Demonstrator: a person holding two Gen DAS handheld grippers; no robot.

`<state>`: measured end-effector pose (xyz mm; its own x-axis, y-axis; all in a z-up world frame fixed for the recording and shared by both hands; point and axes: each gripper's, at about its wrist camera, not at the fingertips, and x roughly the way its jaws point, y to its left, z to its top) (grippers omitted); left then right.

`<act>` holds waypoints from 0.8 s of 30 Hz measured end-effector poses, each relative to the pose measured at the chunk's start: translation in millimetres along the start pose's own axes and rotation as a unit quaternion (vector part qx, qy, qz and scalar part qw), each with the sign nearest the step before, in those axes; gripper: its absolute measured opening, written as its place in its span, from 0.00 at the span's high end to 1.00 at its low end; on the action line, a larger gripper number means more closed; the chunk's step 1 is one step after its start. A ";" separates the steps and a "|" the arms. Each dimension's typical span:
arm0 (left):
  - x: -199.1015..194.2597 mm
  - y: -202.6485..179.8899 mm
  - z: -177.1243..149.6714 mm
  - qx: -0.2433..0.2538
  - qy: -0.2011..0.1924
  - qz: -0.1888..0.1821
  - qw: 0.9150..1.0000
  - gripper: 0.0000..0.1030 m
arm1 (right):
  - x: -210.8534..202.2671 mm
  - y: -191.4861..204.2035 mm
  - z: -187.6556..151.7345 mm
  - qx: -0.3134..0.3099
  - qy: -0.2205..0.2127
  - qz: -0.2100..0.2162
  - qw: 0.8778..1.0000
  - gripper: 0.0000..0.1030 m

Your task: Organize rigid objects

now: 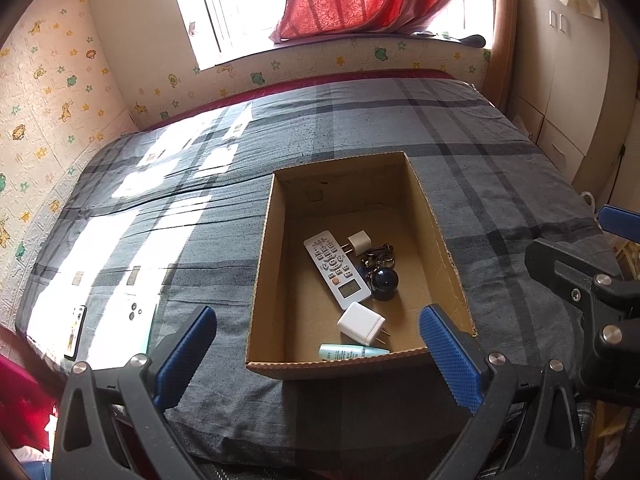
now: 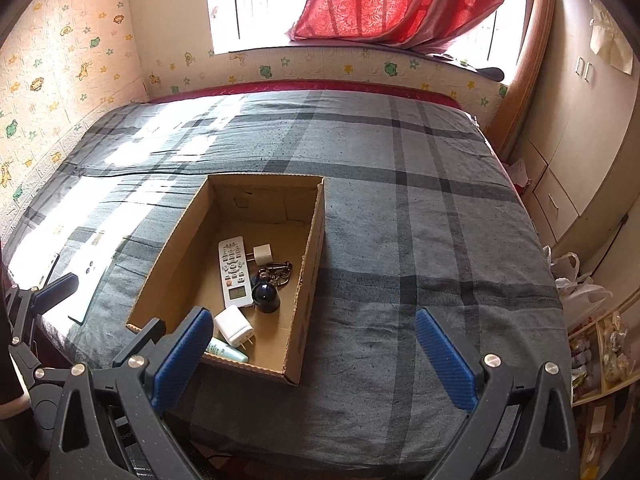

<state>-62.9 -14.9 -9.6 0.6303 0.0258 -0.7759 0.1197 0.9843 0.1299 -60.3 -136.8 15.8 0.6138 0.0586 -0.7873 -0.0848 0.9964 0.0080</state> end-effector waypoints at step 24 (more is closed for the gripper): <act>-8.7 -5.4 -4.2 0.009 -0.011 -0.003 1.000 0.00 | -0.4 -0.8 -6.5 0.007 0.000 -0.005 1.000 0.00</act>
<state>-72.3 -19.7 -6.2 0.6468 0.0159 -0.7625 0.1367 0.9812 0.1364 -65.5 -138.1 12.1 0.6150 0.0494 -0.7870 -0.0682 0.9976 0.0093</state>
